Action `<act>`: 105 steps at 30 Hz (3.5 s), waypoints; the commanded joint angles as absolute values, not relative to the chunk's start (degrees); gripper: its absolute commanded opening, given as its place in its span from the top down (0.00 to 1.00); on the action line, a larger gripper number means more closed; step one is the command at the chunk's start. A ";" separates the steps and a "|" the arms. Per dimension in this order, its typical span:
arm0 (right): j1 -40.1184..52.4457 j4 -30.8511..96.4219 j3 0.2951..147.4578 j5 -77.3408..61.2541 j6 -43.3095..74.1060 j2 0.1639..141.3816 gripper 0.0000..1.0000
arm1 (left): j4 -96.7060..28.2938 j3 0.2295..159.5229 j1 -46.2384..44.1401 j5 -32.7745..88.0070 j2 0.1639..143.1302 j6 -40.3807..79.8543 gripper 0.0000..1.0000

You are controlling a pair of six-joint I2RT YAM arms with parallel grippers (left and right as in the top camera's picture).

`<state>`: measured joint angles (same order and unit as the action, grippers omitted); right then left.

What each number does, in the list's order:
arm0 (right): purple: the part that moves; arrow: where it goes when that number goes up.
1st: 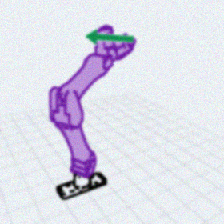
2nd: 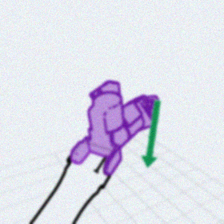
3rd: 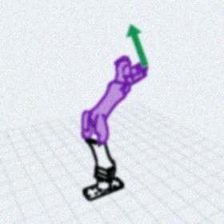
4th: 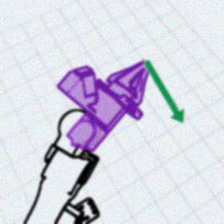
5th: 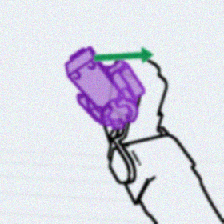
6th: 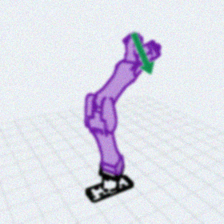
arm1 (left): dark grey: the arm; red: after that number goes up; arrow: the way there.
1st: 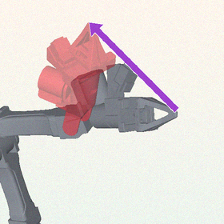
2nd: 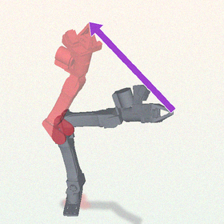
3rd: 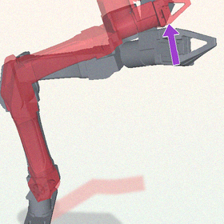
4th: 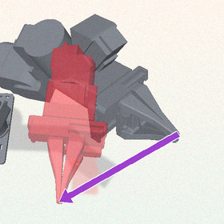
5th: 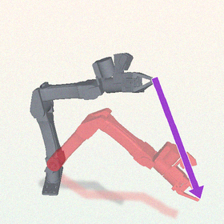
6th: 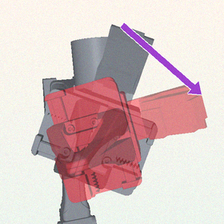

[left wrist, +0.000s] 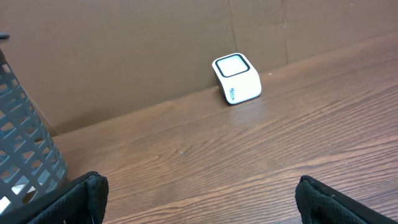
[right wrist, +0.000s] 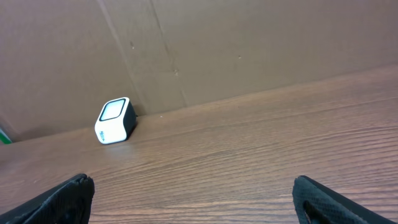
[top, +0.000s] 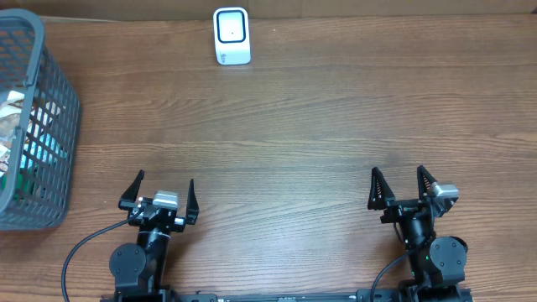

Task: Scan the item barcode

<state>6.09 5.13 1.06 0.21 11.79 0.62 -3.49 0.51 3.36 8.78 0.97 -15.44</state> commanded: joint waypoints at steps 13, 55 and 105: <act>6.35 4.82 0.47 -0.05 11.73 0.16 0.00 | -3.64 0.27 3.29 8.40 0.25 -16.10 0.00; 6.35 4.82 0.47 -0.05 11.73 0.16 0.00 | -3.03 3.20 3.36 7.07 0.36 -7.33 0.00; 6.35 4.82 0.47 -0.05 11.73 0.16 0.00 | -77.12 122.48 31.92 4.05 90.52 21.69 0.00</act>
<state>6.09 5.15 1.06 0.21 11.77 0.62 -76.05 120.97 24.60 6.22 89.80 13.78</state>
